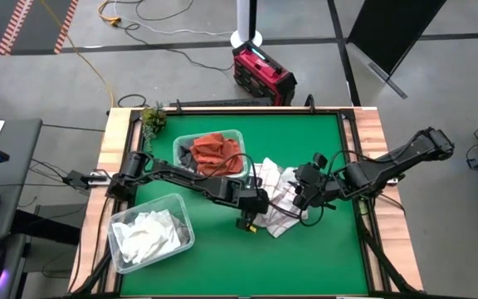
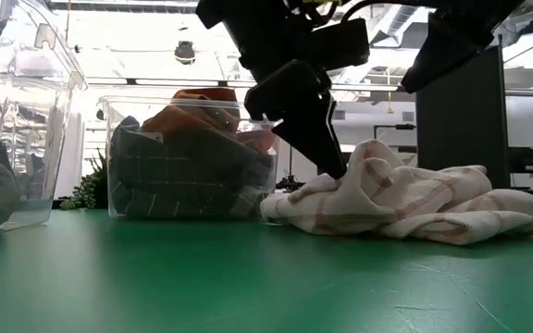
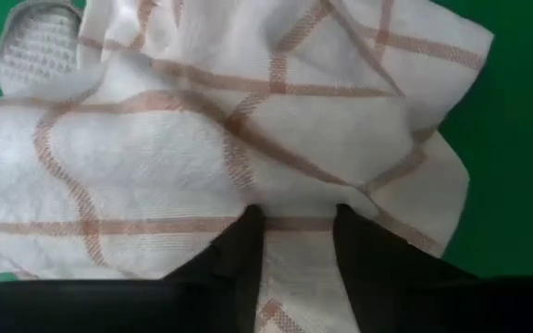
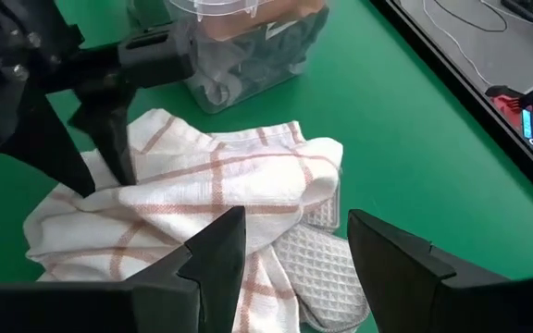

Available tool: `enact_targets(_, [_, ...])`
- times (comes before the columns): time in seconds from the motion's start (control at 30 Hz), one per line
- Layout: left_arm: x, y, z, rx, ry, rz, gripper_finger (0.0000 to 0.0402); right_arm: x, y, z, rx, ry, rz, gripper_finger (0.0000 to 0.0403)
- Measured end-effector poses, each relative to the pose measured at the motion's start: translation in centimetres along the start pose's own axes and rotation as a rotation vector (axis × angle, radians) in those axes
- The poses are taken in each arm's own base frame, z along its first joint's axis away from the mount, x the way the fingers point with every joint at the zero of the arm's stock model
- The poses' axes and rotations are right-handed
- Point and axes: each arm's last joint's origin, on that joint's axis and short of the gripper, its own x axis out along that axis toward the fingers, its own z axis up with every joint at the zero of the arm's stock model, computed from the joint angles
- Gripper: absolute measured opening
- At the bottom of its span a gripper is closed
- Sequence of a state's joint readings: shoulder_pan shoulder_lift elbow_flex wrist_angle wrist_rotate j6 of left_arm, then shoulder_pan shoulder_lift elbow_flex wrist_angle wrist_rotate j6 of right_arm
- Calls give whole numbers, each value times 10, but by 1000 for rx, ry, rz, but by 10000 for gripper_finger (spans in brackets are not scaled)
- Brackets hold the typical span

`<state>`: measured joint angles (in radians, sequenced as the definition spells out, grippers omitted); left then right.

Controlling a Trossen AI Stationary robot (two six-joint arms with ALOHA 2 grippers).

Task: Sort towels by color in basket
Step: Put the white patterned towel into the bottom transparent bin

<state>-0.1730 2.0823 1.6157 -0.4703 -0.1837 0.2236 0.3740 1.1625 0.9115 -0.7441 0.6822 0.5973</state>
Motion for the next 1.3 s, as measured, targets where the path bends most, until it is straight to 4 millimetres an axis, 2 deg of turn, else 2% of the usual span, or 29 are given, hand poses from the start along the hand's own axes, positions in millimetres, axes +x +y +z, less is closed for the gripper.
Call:
enact_targets(0.07, [0, 0, -1, 9, 5, -2, 90, 0, 0, 0, -2, -1, -1, 219])
enact_targets(0.13, [0, 0, -1, 19, 15, -5, 36, 0, 0, 0, -3, 0, -1, 219])
enact_targets(0.2, [0, -1, -3, 35, 25, -14, 12, 0, 0, 0, -3, -1, -1, 219])
enact_targets(0.33, [-8, 1, -1, 50, 23, -12, 2, 0, 0, 0, -3, 0, -2, 219])
enact_targets(0.43, [-31, 7, 8, 44, -13, -9, 1, 0, 0, 0, -6, 1, -3, 219])
enact_targets(0.53, [-56, 11, 18, 18, -68, -97, 1, 0, 0, 0, -9, 2, -3, 219])
enact_targets(0.63, [-63, 7, 22, -79, -88, -149, 4, 0, 0, 0, -9, 2, -3, 219])
enact_targets(0.77, [-53, -10, 18, -70, -30, -143, 38, 0, 0, 0, -6, 0, -1, 219])
enact_targets(0.97, [-28, -35, 7, 62, 62, -55, 136, 0, 0, 0, -7, -1, 0, 219])
enact_targets(1.13, [-10, -41, 0, 180, 135, 94, 205, 0, 1, 1, -13, -7, 4, 219])
enact_targets(1.3, [-4, -36, -1, 185, 150, 143, 235, 0, 1, 1, -14, -10, 6, 219])
